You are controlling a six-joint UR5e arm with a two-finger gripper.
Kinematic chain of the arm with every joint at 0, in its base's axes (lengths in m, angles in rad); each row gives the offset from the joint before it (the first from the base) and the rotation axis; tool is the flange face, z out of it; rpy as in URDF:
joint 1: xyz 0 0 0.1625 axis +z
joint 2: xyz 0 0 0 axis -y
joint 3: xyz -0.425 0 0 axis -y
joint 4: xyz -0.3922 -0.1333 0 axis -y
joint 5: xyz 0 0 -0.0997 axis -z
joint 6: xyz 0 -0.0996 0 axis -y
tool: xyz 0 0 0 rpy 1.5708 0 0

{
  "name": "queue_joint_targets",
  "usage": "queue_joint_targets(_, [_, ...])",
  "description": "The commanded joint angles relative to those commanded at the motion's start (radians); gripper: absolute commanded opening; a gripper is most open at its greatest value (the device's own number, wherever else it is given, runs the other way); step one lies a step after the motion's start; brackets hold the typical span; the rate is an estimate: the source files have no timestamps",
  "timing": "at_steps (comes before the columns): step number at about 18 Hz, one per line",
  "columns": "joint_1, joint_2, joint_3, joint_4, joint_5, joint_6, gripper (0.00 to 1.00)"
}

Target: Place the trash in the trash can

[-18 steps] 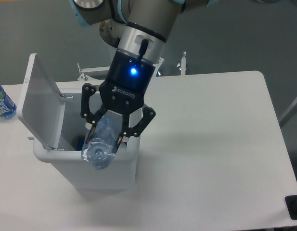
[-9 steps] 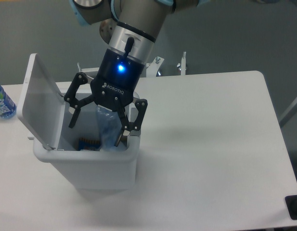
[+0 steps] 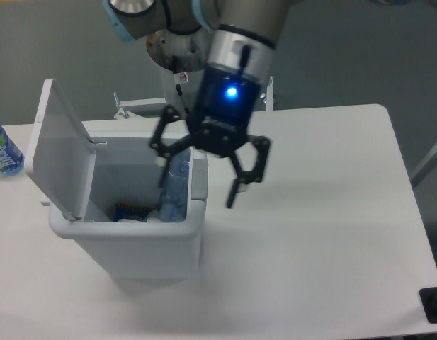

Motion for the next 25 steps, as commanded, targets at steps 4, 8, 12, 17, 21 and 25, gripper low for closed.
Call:
queue_joint_targets(4, [0.111,-0.043,-0.015,-0.006,0.003,0.003,1.00])
queue_joint_targets(8, [0.158,-0.087,-0.009,-0.014,0.006,0.003,1.00])
queue_joint_targets(12, [0.242,-0.123,-0.021,-0.041,0.130,0.115,1.00])
queue_joint_targets(17, [0.263,-0.152,-0.011,-0.162,0.271,0.334,1.00])
queue_joint_targets(21, [0.234,-0.176,-0.003,-0.222,0.425,0.486,1.00])
queue_joint_targets(25, [0.186,-0.192,-0.017,-0.230,0.582,0.779,1.00])
